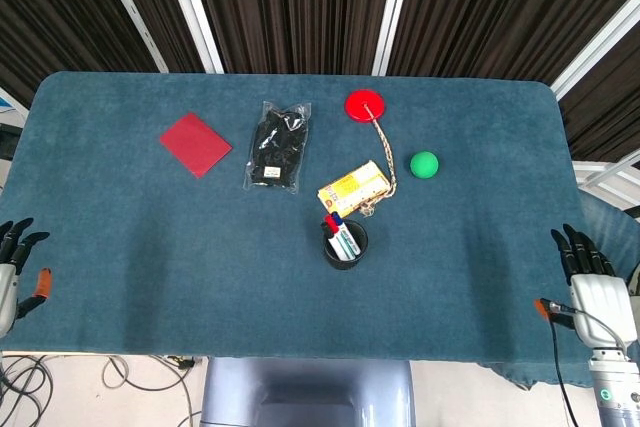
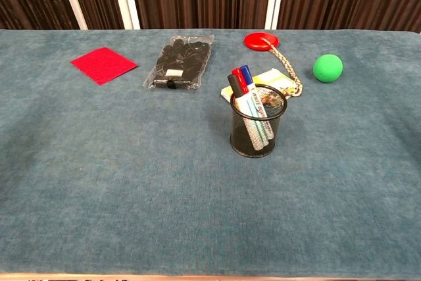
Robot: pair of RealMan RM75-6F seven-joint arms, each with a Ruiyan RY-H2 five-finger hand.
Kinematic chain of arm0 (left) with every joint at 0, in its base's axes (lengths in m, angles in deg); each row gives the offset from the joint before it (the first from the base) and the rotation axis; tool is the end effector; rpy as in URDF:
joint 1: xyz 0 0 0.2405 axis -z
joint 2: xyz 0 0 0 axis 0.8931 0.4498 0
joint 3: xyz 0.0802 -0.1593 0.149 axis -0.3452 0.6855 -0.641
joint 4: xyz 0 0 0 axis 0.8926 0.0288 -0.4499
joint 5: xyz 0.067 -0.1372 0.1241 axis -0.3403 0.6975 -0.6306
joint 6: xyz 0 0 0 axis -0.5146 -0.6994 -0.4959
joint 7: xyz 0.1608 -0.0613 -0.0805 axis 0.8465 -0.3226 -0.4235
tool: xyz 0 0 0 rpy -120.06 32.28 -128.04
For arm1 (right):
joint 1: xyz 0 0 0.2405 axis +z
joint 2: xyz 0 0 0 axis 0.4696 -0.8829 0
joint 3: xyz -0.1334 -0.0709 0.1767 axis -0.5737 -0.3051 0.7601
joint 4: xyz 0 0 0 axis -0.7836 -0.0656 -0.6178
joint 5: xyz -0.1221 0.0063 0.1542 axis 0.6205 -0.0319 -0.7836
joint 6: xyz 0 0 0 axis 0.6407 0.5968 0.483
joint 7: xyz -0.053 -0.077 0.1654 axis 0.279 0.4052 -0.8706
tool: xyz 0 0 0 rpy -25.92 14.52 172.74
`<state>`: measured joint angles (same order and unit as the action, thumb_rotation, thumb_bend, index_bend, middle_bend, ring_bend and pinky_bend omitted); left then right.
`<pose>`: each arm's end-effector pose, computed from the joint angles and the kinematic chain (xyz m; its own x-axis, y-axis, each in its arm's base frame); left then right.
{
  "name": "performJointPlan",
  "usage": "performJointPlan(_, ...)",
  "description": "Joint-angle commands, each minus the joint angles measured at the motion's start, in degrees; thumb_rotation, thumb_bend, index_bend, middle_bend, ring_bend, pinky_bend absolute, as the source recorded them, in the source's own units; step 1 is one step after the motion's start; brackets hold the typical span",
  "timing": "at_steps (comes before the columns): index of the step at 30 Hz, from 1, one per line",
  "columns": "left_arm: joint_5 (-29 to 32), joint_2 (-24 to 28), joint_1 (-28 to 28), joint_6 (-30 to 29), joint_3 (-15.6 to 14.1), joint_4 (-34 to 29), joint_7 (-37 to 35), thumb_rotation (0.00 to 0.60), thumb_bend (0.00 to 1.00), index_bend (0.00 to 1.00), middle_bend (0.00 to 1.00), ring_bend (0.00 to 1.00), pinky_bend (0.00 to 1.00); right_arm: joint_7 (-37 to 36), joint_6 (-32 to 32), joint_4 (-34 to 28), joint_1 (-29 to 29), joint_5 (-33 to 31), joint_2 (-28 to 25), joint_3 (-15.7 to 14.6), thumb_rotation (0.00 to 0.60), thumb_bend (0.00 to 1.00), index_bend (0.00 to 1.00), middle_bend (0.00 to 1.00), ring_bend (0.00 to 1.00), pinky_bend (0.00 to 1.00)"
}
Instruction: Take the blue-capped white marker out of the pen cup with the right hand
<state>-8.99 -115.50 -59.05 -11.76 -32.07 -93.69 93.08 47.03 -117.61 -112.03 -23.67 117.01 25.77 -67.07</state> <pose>-0.2846 0.2236 0.1662 0.4615 -0.0470 0.8859 0.8871 0.0357 -0.4602 -0.2854 -0.2279 0.1576 0.4419 0.0220 0.8968 -0.8969 0.0304 0.4412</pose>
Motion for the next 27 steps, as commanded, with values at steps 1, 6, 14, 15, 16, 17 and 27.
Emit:
performJointPlan(1, 0.02, 0.06, 0.0, 0.05, 0.01, -0.07, -0.09, 0.6, 0.45, 0.23, 0.1, 0.06, 0.12, -4.11, 2.58, -2.3, 1.38, 1.04, -1.91, -0.31, 0.6, 0.19, 0.0, 0.0, 0.07, 0.2)
performJointPlan(6, -0.42, -0.03, -0.02, -0.2, -0.09, 0.04, 0.08, 0.6, 0.45, 0.23, 0.1, 0.06, 0.06, -7.34, 7.0, -6.26, 4.74, 0.15, -5.03, 1.58, 0.6, 0.18, 0.0, 0.0, 0.07, 0.2)
performJointPlan(14, 0.14, -0.02, 0.04, 0.33, -0.08, -0.04, 0.44, 0.6, 0.45, 0.22, 0.1, 0.06, 0.05, -11.31, 15.31, -13.36, 11.1, -5.06, -5.29, 5.57, 0.6, 0.17, 0.05, 0.0, 0.07, 0.21)
performJointPlan(15, 0.18, -0.02, 0.03, 0.35, -0.08, -0.06, 0.48, 0.6, 0.45, 0.22, 0.09, 0.06, 0.05, -10.7, 15.89, -13.91, 11.72, -5.95, -4.95, 5.97, 0.6, 0.17, 0.06, 0.0, 0.07, 0.21)
performJointPlan(16, 0.27, -0.04, 0.03, 0.4, -0.07, -0.08, 0.53, 0.6, 0.45, 0.22, 0.1, 0.06, 0.05, -9.85, 16.47, -14.67, 12.55, -6.81, -4.25, 6.46, 0.6, 0.17, 0.07, 0.0, 0.06, 0.2)
performJointPlan(17, 0.37, -0.05, 0.03, 0.46, -0.07, -0.07, 0.58, 0.6, 0.45, 0.22, 0.1, 0.06, 0.05, -9.11, 16.88, -15.2, 13.34, -7.46, -3.33, 6.92, 0.6, 0.17, 0.08, 0.0, 0.06, 0.2)
performJointPlan(27, 1.23, -0.01, 0.07, 0.93, 0.14, -0.35, 0.67, 0.6, 0.45, 0.22, 0.1, 0.06, 0.05, -1.46, 21.29, -14.93, 20.63, -14.65, 5.5, 9.68, 0.6, 0.25, 0.17, 0.0, 0.06, 0.21)
